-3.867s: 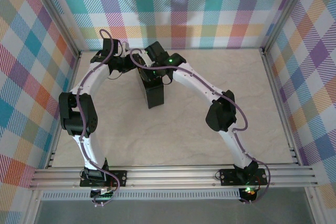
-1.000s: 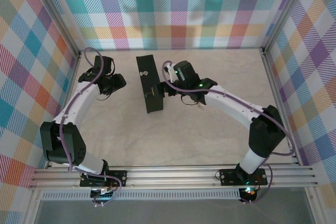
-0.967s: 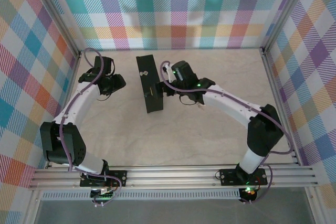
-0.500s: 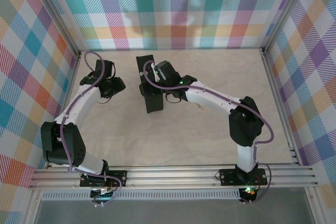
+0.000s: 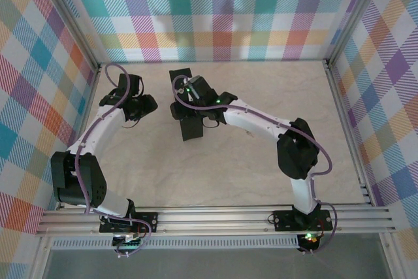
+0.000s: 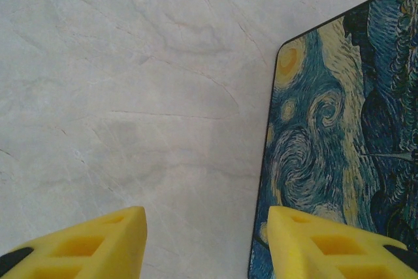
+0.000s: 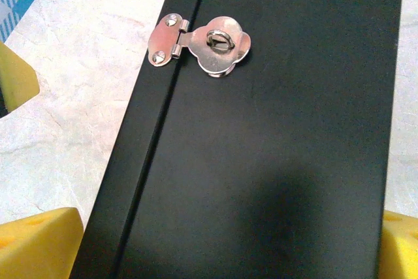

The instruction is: Unlock a padlock with a key

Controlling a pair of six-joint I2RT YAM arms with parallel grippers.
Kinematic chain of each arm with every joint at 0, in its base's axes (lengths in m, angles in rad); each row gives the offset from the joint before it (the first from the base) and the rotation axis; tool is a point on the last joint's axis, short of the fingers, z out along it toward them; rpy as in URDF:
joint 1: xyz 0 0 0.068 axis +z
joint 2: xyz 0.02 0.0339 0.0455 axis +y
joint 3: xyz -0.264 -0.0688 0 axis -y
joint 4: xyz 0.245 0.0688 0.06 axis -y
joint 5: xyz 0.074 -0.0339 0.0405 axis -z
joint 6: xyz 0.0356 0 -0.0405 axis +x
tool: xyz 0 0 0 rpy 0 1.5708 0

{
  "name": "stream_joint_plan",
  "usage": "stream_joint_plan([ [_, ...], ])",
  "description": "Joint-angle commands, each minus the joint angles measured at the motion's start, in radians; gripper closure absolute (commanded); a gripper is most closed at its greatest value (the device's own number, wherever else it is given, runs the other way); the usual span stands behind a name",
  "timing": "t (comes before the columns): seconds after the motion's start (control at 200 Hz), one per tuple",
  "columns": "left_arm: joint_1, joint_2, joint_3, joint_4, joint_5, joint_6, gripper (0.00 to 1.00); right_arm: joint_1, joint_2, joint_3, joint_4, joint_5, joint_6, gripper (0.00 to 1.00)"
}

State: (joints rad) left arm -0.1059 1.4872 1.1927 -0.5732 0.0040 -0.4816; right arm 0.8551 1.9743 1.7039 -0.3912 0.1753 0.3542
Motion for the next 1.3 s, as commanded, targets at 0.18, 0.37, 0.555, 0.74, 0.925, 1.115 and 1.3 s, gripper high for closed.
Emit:
stream_joint_plan([
  [0.18,0.008,-0.023,0.011,-0.007,0.015,0.023,0.49,-0.021,0.008,-0.049,-0.005,-0.109,0.038,0.11],
  [0.37,-0.007,-0.029,0.005,-0.009,0.090,0.037,0.50,-0.088,-0.049,-0.156,0.123,-0.286,0.128,0.18],
  [0.555,-0.042,-0.029,-0.040,0.052,0.194,-0.023,0.50,-0.163,-0.113,-0.287,0.224,-0.390,0.186,0.18],
  [0.74,-0.168,0.038,-0.002,0.130,0.282,-0.108,0.50,-0.241,-0.181,-0.441,0.375,-0.499,0.234,0.15],
  [0.925,-0.230,0.147,0.061,0.163,0.266,-0.177,0.50,-0.302,-0.212,-0.527,0.486,-0.576,0.266,0.12],
  [1.115,-0.253,0.236,0.127,0.142,0.238,-0.183,0.50,-0.348,-0.194,-0.569,0.579,-0.675,0.288,0.10],
  [1.3,-0.290,0.283,0.195,0.075,0.186,-0.155,0.50,-0.399,-0.153,-0.605,0.639,-0.738,0.292,0.07],
])
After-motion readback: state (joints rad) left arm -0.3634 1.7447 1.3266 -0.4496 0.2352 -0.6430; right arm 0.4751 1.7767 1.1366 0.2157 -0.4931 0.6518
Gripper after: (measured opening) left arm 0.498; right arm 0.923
